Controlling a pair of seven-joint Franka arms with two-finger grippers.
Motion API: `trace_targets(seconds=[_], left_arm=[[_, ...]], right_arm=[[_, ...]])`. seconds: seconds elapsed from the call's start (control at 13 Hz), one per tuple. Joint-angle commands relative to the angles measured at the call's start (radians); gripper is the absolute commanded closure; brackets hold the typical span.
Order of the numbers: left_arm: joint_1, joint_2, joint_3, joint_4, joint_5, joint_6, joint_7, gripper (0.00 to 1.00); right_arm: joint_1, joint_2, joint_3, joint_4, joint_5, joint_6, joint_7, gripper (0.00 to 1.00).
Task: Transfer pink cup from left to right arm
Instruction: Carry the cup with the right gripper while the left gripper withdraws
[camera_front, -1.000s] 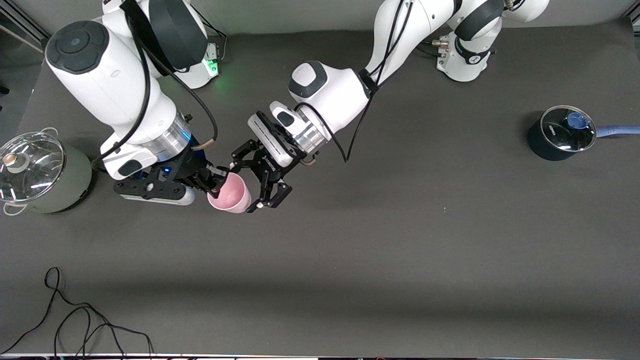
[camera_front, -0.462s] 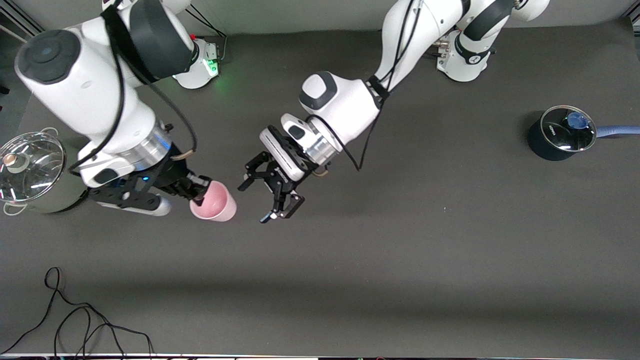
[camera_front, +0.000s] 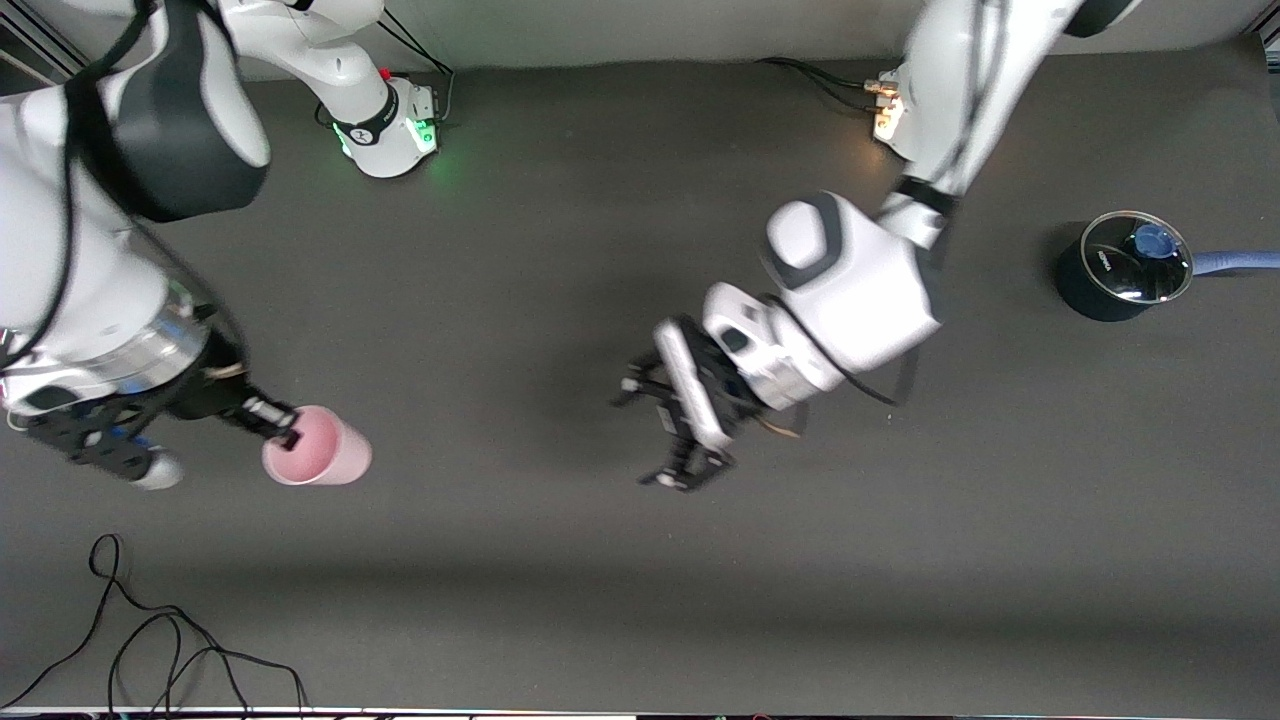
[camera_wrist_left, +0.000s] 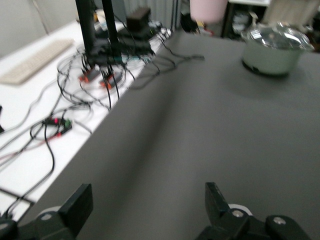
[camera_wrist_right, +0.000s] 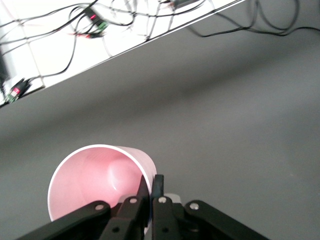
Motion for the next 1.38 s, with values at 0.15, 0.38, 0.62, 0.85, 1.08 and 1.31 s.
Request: trace_targets(seconds=[0.15,0.38,0.62,0.85,1.08,1.31], left_arm=[[0.077,-0.079,0.117,0.048,0.328,-0.483,-0.142,0.00],[0.079,-0.105,0.202,0.185,0.511,-0.790,-0.242,0.00],[0.079,-0.107,0.335,0.363,0.601,-1.048,-0.386,0.00],[0.077,-0.136,0.479,0.371,0.607,-1.117,-0.636,0.00],[0.077,-0.145,0.500,0.369,0.636,-1.228,-1.000,0.00],[0.059,-0.160,0.495,0.354,0.642,-1.349,-1.163,0.00]], right_arm=[[-0.172,0.004,0.004,0.012,0.003,-0.006,0.004,1.00],[-0.256,0.027,0.003,-0.015,-0.011,-0.002,-0.026,1.00],[-0.319,0.102,0.003,-0.029,-0.034,0.001,-0.279,1.00],[-0.353,0.162,0.004,-0.107,-0.024,0.088,-0.520,1.00],[-0.379,0.152,0.004,-0.325,-0.022,0.301,-0.662,1.00],[-0.378,0.162,0.004,-0.509,-0.025,0.591,-0.665,1.00]])
